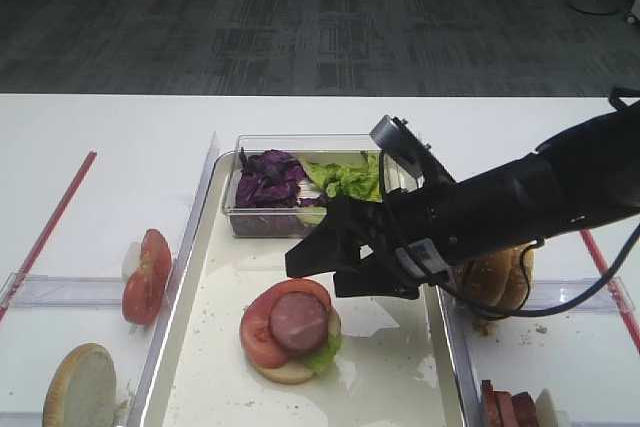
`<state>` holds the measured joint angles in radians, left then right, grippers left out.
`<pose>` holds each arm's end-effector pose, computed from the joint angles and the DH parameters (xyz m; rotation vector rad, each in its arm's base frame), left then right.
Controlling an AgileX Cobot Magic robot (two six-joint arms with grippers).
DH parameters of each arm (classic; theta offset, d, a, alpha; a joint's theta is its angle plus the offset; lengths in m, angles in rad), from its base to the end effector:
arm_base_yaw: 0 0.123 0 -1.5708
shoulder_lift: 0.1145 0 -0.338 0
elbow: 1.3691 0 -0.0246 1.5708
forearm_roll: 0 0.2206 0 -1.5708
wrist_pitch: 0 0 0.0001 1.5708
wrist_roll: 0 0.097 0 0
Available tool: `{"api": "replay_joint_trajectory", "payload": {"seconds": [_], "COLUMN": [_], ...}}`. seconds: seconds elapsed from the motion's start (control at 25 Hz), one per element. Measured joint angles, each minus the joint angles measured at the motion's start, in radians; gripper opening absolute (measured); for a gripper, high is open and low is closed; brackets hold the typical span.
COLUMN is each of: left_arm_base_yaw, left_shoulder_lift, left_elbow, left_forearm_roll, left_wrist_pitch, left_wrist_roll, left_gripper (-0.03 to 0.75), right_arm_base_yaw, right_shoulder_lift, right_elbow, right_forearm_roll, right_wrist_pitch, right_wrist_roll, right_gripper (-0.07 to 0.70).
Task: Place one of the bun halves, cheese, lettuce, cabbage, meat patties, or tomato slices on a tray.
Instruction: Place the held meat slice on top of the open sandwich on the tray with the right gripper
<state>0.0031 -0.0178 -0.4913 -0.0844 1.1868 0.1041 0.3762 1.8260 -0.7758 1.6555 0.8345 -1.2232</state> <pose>-0.0873 -0.0079 0.2460 0.1199 2.1550 -0.0409 0.2624 0.1807 0.2212 -0.2807 2.5135 1.3792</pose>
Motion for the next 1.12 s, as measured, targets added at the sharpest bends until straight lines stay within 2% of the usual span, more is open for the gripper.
{"api": "replay_joint_trajectory", "payload": {"seconds": [0.2, 0.52, 0.8, 1.12], "left_arm_base_yaw": [0.000, 0.000, 0.000, 0.000], "left_shoulder_lift": [0.000, 0.000, 0.000, 0.000], "left_elbow": [0.000, 0.000, 0.000, 0.000], "left_forearm_roll": [0.000, 0.000, 0.000, 0.000], "left_wrist_pitch": [0.000, 0.000, 0.000, 0.000], "left_wrist_roll": [0.000, 0.000, 0.000, 0.000], "left_gripper": [0.545, 0.545, 0.545, 0.545], "right_arm_base_yaw": [0.000, 0.000, 0.000, 0.000], "right_shoulder_lift": [-0.053, -0.151, -0.211, -0.286], "right_elbow": [0.000, -0.004, -0.095, -0.242], "right_forearm_roll": [-0.070, -0.185, -0.462, -0.790], "right_wrist_pitch": [-0.029, -0.033, -0.024, 0.063], "right_wrist_roll": [0.049, 0.132, 0.355, 0.635], "right_gripper": [0.538, 0.539, 0.585, 0.601]}}
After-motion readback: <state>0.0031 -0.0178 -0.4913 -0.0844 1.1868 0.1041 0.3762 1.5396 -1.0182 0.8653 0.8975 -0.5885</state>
